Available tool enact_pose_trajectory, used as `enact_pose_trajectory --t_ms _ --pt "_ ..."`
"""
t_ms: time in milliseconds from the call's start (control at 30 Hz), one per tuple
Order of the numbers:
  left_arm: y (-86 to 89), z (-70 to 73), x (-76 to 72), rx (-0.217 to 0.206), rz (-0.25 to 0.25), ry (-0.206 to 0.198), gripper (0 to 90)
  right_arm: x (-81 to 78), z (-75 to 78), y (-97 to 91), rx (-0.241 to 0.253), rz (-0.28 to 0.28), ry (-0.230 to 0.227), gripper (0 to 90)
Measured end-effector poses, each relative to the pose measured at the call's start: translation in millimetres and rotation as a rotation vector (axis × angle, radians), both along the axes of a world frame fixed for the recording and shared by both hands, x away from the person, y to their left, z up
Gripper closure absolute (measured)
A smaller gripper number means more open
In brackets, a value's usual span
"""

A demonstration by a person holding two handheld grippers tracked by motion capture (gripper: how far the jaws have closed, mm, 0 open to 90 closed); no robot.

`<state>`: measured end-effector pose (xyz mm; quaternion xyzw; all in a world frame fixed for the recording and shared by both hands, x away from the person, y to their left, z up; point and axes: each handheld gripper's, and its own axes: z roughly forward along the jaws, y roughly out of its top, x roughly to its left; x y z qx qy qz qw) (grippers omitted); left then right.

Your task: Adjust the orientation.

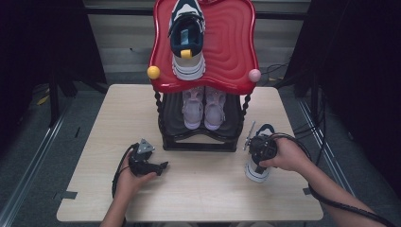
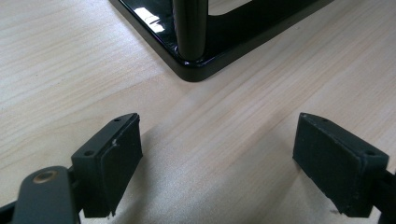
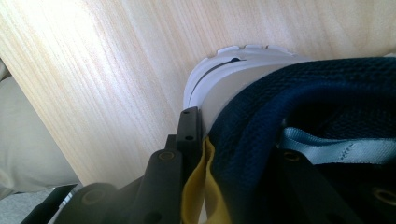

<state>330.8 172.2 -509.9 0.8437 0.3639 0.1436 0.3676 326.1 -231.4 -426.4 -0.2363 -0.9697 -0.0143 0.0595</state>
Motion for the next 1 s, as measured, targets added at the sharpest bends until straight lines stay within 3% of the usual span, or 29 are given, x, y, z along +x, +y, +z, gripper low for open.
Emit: enact_pose_trajectory --t_ms 67,100,200,367,400,533,733,800,1000 --pt "0.0 0.1 0.0 0.001 0.000 0.000 15.0 0.5 -0.2 -1.1 0.000 0.020 -0.005 73.2" --pt "0.1 0.1 0.0 0.002 0.000 0.000 15.0 -1.1 1.0 -0.1 -0.011 -0.002 0.003 73.3" --pt "0.2 0.0 0.2 0.002 -0.003 -0.002 15.0 -1.5 1.2 -0.1 0.004 -0.001 0.005 73.3" --pt "0.4 0.2 0.3 0.005 -0.004 -0.004 15.0 -0.8 3.4 -3.1 0.008 0.032 -0.018 73.3" --pt "0.4 0.3 0.3 0.007 -0.003 -0.004 15.0 -2.4 6.1 -2.7 -0.004 0.004 -0.008 73.3" --pt "0.3 0.2 0.3 0.006 -0.003 -0.004 15.0 -0.6 11.1 -6.5 0.016 0.033 -0.024 73.3" --pt "0.3 0.2 0.4 0.006 -0.003 -0.004 15.0 -3.2 6.5 -7.9 0.028 0.003 0.002 72.9" --pt "0.3 0.2 0.3 0.006 -0.003 -0.003 15.0 -1.8 2.3 -10.2 0.030 0.025 -0.006 72.1" --pt "0.4 0.2 0.4 0.006 -0.004 -0.003 15.0 -0.3 2.1 -13.1 0.056 -0.017 0.011 71.5"
